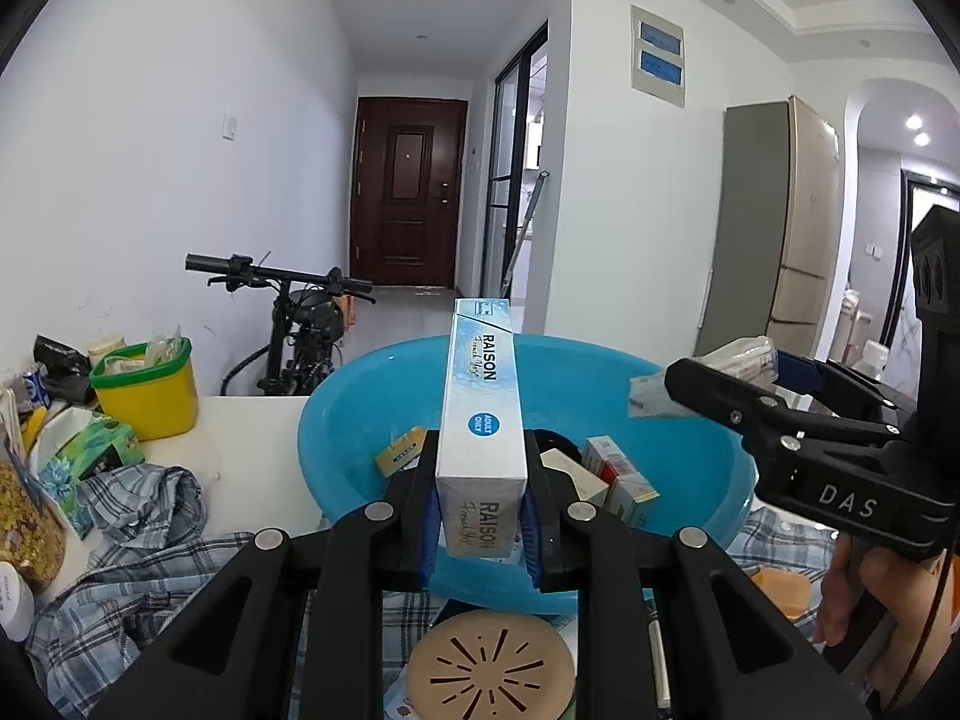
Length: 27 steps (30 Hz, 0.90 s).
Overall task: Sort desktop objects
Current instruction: 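Lift the RAISON box with the left tool while the right tool carries the swab pack to the basin, then lower the swab pack into the basin and open the right tool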
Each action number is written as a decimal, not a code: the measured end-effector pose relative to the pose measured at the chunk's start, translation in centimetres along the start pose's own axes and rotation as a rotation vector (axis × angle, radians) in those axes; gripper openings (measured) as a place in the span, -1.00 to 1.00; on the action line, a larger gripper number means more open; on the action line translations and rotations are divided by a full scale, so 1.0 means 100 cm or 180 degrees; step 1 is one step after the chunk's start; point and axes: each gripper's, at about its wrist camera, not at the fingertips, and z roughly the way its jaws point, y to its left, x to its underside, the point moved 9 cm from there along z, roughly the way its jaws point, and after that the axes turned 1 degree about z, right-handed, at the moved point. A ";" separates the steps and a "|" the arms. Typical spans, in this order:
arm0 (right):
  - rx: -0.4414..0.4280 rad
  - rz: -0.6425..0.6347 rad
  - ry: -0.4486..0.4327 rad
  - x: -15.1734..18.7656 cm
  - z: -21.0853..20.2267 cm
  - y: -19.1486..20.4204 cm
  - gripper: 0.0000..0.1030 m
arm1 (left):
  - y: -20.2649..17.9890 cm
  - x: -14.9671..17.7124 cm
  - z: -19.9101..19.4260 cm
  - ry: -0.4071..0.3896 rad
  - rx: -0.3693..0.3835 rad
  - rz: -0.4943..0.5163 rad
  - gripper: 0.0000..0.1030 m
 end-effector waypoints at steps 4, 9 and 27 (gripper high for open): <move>0.0033 -0.0067 0.0022 0.002 0.000 0.000 0.42 | -0.003 0.000 0.000 0.0001 -0.0001 0.0028 -0.54; 0.0040 -0.0073 0.0028 0.002 0.000 -0.002 0.42 | -0.004 0.001 0.002 0.0024 0.0007 0.0033 -0.54; 0.0008 -0.0064 -0.0034 0.001 -0.005 -0.002 0.42 | -0.002 0.001 0.000 -0.0008 -0.0010 0.0008 -0.54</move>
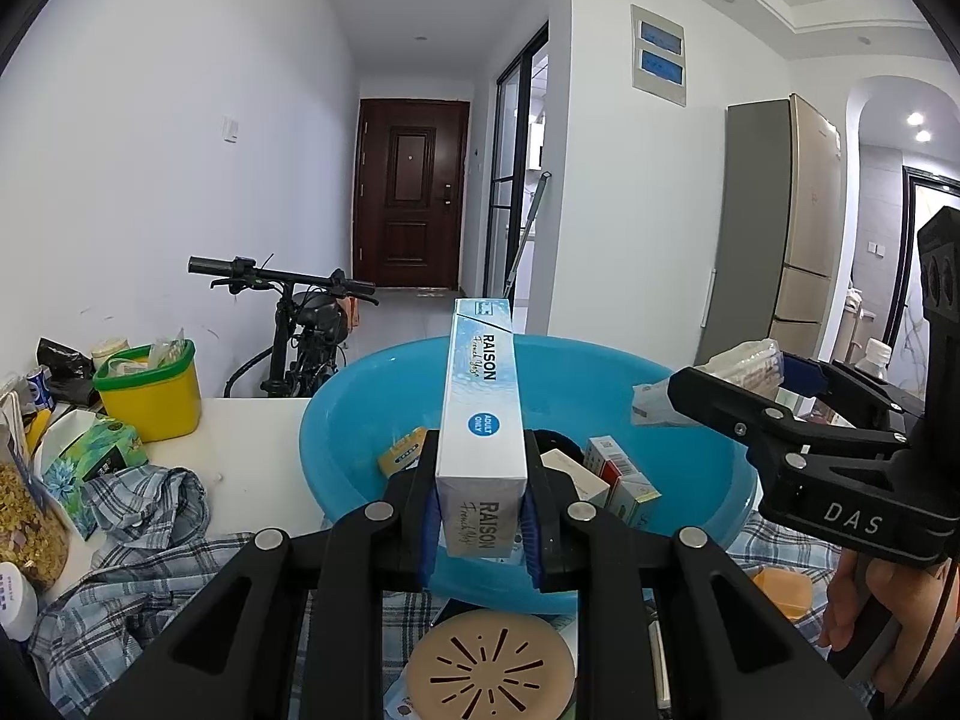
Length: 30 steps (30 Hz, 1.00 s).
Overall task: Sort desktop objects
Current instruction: 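Lower the swab pack into the basin and open the right tool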
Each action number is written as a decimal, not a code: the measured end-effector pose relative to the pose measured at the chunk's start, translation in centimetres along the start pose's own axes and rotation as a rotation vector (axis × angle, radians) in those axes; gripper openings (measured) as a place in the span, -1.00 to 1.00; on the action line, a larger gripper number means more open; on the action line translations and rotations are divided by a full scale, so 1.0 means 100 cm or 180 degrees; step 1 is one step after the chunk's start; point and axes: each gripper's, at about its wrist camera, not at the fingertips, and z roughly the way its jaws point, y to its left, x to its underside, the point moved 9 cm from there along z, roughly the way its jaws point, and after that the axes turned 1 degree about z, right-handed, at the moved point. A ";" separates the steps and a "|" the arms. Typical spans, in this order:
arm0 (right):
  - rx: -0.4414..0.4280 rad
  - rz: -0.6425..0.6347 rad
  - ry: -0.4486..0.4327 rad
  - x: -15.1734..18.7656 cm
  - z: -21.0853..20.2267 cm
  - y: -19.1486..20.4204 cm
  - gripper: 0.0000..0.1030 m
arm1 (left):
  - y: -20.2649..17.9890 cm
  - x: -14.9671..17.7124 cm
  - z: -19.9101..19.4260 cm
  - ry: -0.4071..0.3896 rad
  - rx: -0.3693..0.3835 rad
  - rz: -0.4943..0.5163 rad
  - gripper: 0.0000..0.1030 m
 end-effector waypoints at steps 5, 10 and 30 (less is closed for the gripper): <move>-0.0013 0.0007 0.0022 0.000 0.000 -0.002 0.42 | 0.000 -0.001 -0.001 -0.0022 0.0000 -0.0005 -0.54; -0.0007 0.0019 0.0015 0.000 -0.001 -0.002 0.42 | 0.001 -0.001 0.000 -0.0008 0.0004 -0.0003 -0.54; 0.0155 -0.0309 -0.0080 -0.001 -0.006 0.017 0.99 | 0.003 0.002 0.001 -0.0027 -0.0008 0.0016 -0.54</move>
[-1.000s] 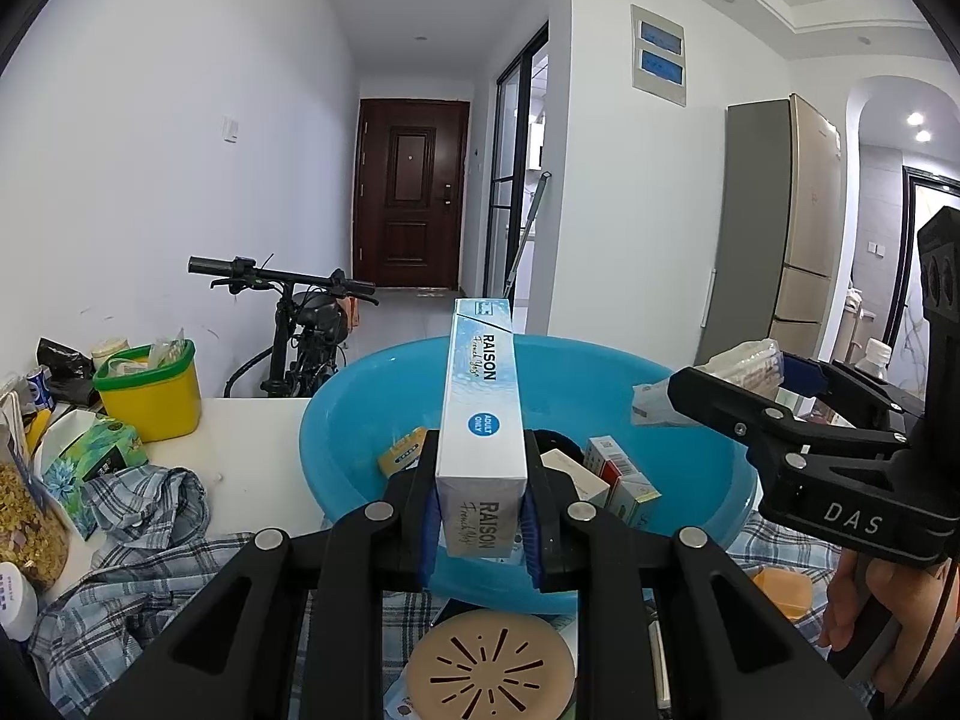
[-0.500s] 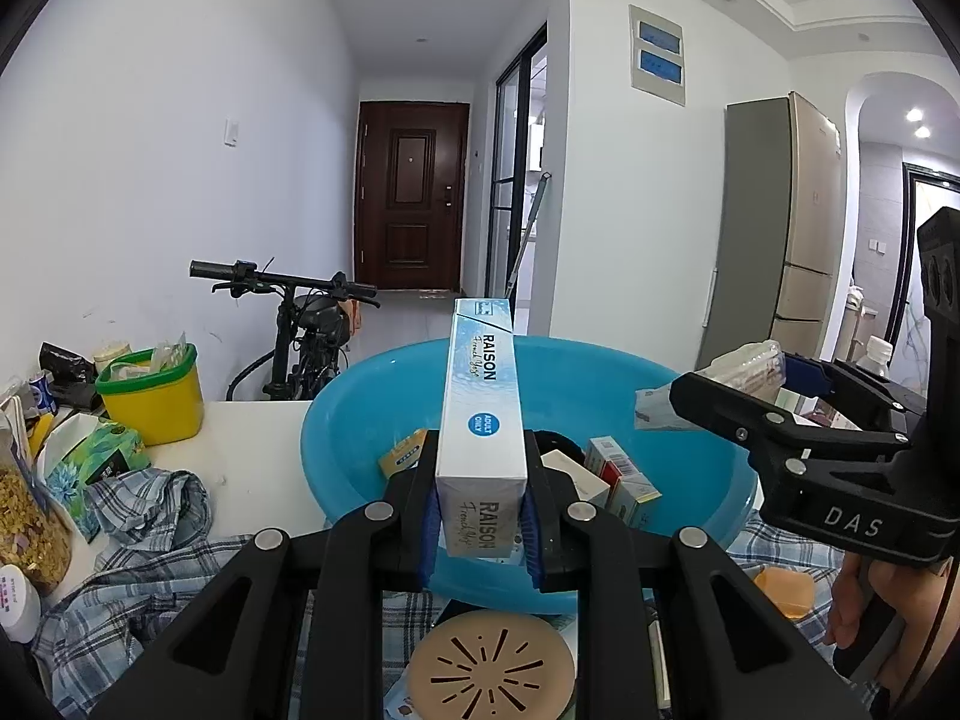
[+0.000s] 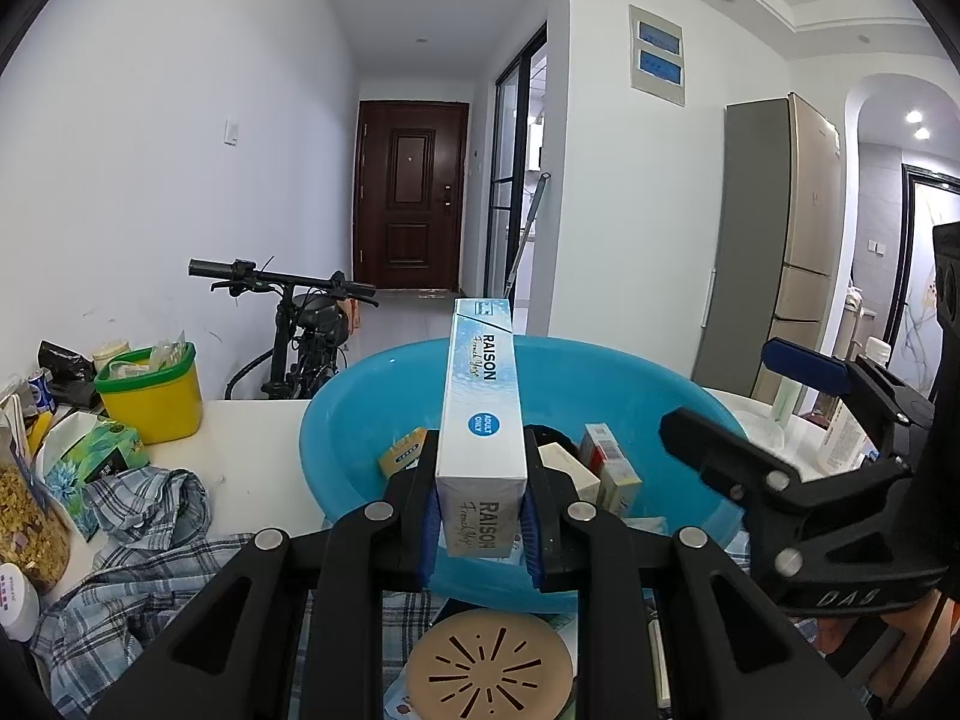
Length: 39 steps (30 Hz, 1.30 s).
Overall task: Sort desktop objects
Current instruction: 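Lower the swab pack into the basin and open the right tool, then lower the RAISON box into the basin and open the left tool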
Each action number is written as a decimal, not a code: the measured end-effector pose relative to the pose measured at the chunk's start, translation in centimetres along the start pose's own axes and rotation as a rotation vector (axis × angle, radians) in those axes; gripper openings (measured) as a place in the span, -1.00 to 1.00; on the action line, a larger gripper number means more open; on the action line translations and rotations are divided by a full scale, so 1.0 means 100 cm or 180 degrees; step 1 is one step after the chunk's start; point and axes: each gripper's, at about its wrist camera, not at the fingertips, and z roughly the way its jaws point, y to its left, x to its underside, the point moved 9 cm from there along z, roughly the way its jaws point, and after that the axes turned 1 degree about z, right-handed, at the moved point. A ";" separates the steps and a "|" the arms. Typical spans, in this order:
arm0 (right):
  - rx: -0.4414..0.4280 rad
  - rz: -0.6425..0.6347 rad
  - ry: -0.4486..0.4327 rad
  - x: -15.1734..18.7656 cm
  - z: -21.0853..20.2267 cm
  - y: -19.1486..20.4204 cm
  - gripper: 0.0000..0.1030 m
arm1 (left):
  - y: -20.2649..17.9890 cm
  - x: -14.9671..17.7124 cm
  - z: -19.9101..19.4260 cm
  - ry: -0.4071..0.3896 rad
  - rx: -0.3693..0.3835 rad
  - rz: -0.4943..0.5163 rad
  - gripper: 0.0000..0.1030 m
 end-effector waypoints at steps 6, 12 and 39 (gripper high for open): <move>-0.0079 0.0014 -0.0017 0.002 -0.001 0.004 0.99 | -0.002 0.001 -0.001 0.0001 -0.0010 0.0018 -0.54; -0.0097 0.0100 -0.0023 0.004 -0.003 -0.002 0.99 | -0.003 -0.001 -0.003 0.0007 -0.0003 0.0015 -0.54; -0.0149 0.0358 -0.0055 0.003 -0.003 -0.016 1.00 | -0.010 -0.009 -0.010 -0.0038 0.0026 0.0007 -0.54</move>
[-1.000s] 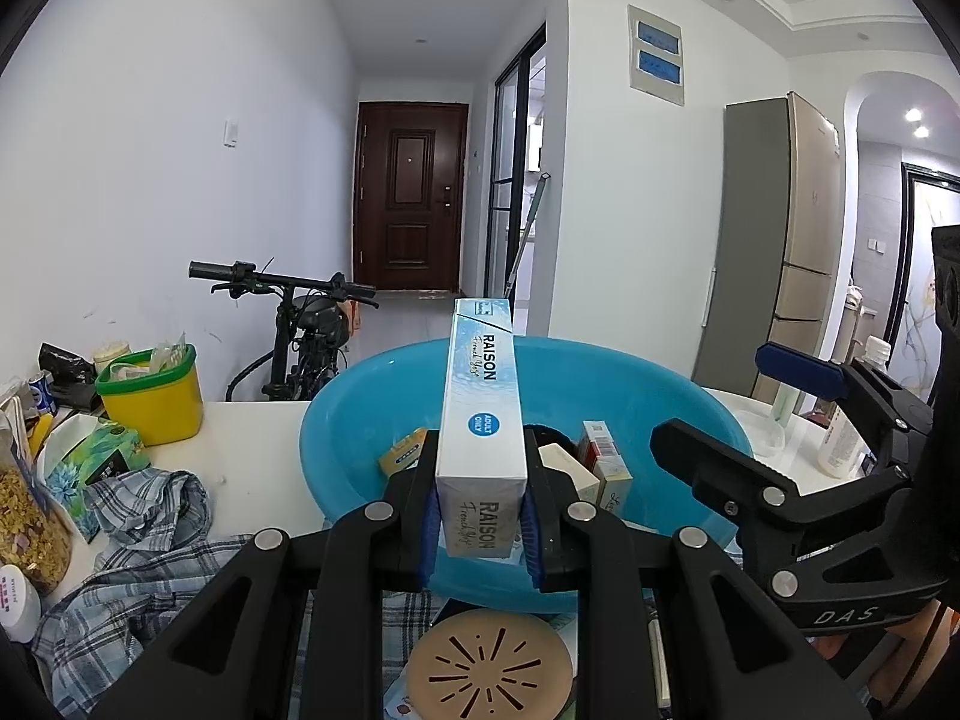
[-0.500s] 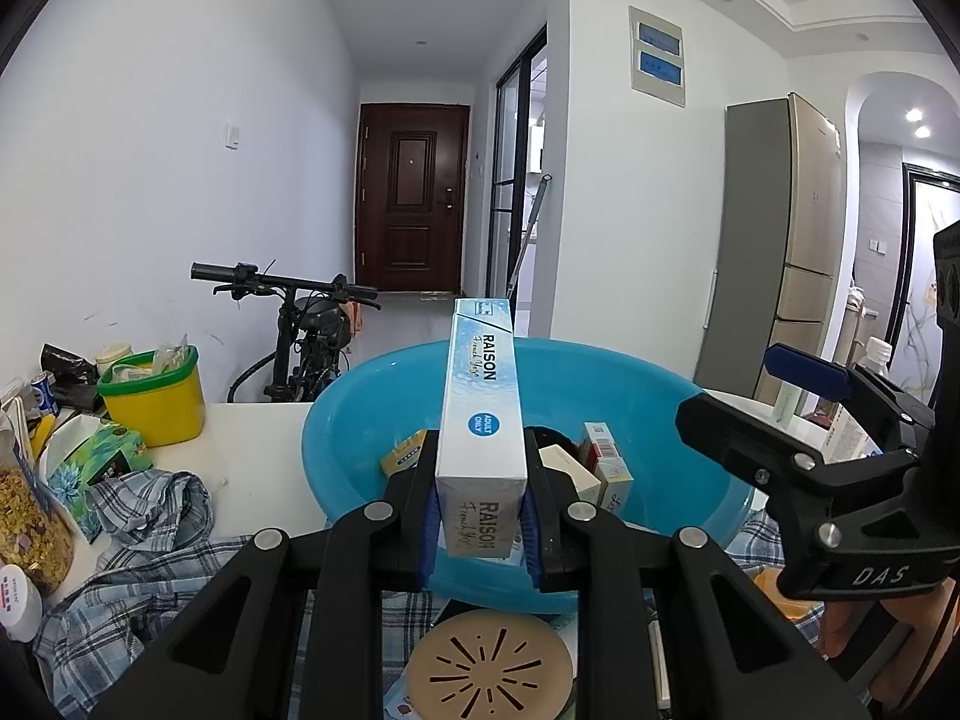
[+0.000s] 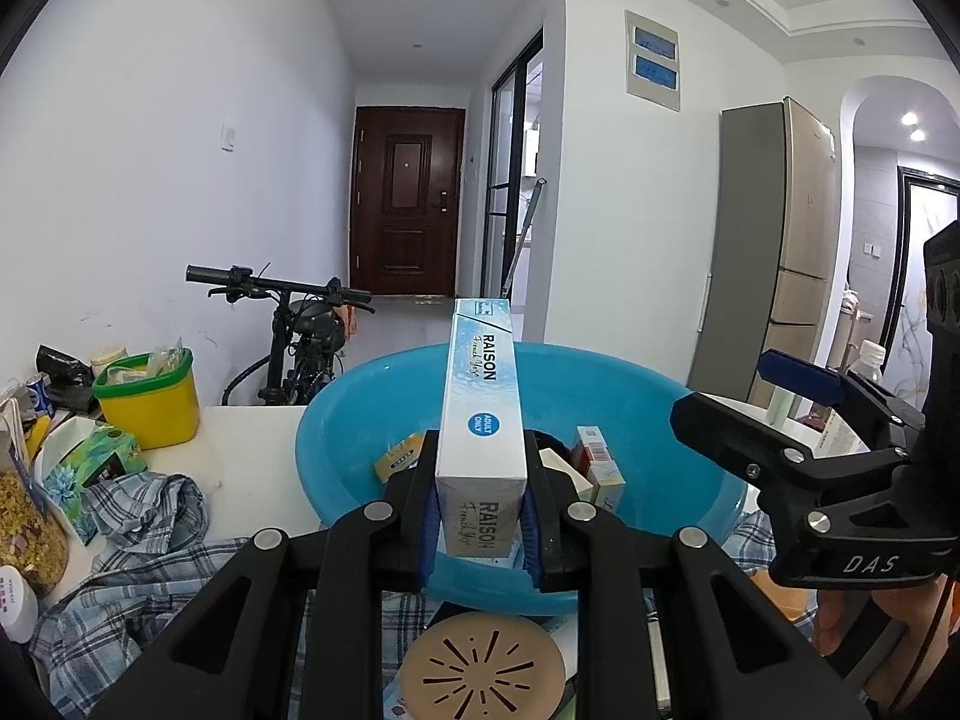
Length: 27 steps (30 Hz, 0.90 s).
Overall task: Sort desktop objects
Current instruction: 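Lower the RAISON box into the basin and open the left tool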
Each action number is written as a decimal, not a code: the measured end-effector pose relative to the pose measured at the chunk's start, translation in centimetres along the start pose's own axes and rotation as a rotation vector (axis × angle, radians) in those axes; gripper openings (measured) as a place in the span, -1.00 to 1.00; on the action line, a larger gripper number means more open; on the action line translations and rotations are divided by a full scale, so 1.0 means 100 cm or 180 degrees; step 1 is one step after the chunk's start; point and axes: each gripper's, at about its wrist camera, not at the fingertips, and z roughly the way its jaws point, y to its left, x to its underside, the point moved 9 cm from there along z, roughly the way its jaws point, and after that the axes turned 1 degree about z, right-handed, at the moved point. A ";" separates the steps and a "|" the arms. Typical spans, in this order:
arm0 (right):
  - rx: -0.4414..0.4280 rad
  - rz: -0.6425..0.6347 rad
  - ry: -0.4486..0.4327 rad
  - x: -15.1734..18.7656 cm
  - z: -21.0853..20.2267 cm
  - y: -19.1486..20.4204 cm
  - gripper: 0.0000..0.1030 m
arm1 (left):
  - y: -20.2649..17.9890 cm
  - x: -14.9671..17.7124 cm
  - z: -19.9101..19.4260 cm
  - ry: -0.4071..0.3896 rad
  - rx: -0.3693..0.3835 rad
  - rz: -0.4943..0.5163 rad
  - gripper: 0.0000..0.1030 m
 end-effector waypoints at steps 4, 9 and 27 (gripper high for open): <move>-0.0006 0.0017 0.0005 0.000 0.001 -0.001 0.99 | -0.001 0.000 0.001 0.0006 0.0008 -0.0002 -0.54; -0.0010 0.0020 0.0021 0.001 0.002 -0.001 0.99 | 0.001 -0.001 -0.001 -0.0052 -0.0049 0.0006 -0.11; -0.0013 0.0094 0.0016 0.002 -0.004 -0.006 1.00 | 0.024 0.000 0.000 -0.0091 -0.0426 -0.0054 0.99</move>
